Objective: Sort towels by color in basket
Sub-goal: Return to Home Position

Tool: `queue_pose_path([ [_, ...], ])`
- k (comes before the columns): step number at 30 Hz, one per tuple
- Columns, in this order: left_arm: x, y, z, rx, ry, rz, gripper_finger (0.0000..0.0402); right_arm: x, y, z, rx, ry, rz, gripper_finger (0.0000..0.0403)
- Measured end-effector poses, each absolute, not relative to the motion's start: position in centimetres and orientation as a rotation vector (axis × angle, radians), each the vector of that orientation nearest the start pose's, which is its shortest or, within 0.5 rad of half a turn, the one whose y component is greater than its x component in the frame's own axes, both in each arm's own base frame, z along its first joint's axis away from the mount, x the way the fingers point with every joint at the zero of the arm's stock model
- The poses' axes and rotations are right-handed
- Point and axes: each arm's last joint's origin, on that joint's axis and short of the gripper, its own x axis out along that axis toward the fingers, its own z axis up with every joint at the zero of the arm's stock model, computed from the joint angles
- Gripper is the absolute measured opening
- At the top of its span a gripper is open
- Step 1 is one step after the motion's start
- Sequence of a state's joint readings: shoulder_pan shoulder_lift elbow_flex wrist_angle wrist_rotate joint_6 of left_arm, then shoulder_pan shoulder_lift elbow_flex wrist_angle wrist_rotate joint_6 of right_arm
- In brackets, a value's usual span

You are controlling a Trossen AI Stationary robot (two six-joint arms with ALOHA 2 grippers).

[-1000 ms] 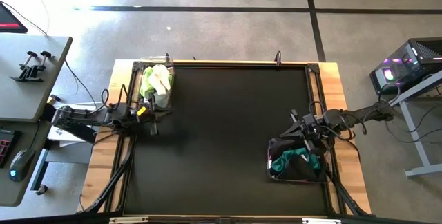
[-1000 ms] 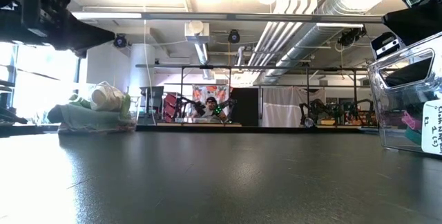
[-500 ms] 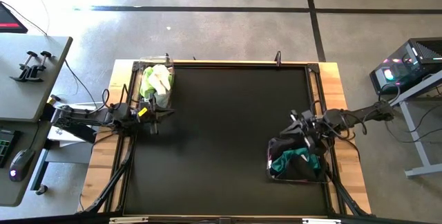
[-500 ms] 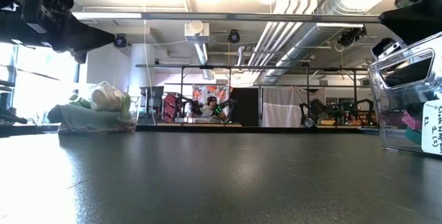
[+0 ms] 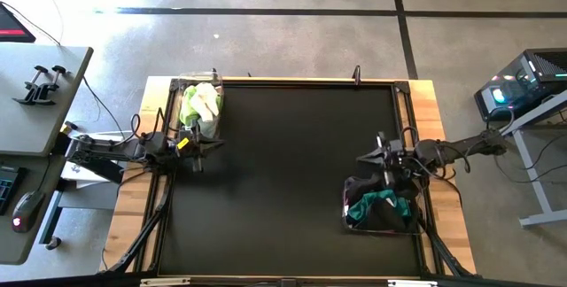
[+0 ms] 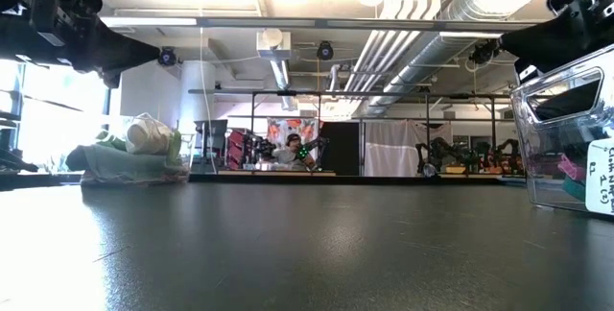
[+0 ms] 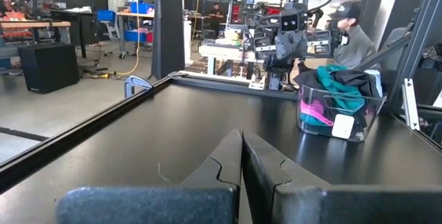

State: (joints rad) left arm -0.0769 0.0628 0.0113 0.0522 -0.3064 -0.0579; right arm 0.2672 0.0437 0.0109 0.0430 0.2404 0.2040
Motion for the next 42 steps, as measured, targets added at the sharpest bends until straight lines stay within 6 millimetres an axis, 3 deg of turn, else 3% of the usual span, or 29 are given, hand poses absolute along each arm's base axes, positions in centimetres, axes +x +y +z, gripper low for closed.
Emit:
queue_pose_path([
  [7, 10.0, 0.1, 16.7, -0.058, -0.007, 0.230, 0.0000, 9.7, 1.1, 17.0, 0.213, -0.047, -0.218, 0.0000],
  [13, 10.0, 0.1, 16.7, -0.058, -0.007, 0.230, 0.0000, 9.8, 0.6, 17.0, 0.167, -0.048, -0.210, 0.0000],
  [20, 10.0, 0.1, 16.7, -0.058, -0.007, 0.230, 0.0000, 9.9, -0.4, 17.0, 0.314, -0.079, -0.281, 0.0000],
  [28, 10.0, 0.1, 16.7, -0.058, -0.007, 0.229, 0.0000, 10.0, -0.1, 16.9, -0.001, -0.018, -0.109, 0.0000],
  [42, 10.0, 0.1, 16.7, -0.058, -0.007, 0.229, 0.0000, 10.1, -0.1, 16.6, -0.001, 0.007, -0.107, 0.0000],
])
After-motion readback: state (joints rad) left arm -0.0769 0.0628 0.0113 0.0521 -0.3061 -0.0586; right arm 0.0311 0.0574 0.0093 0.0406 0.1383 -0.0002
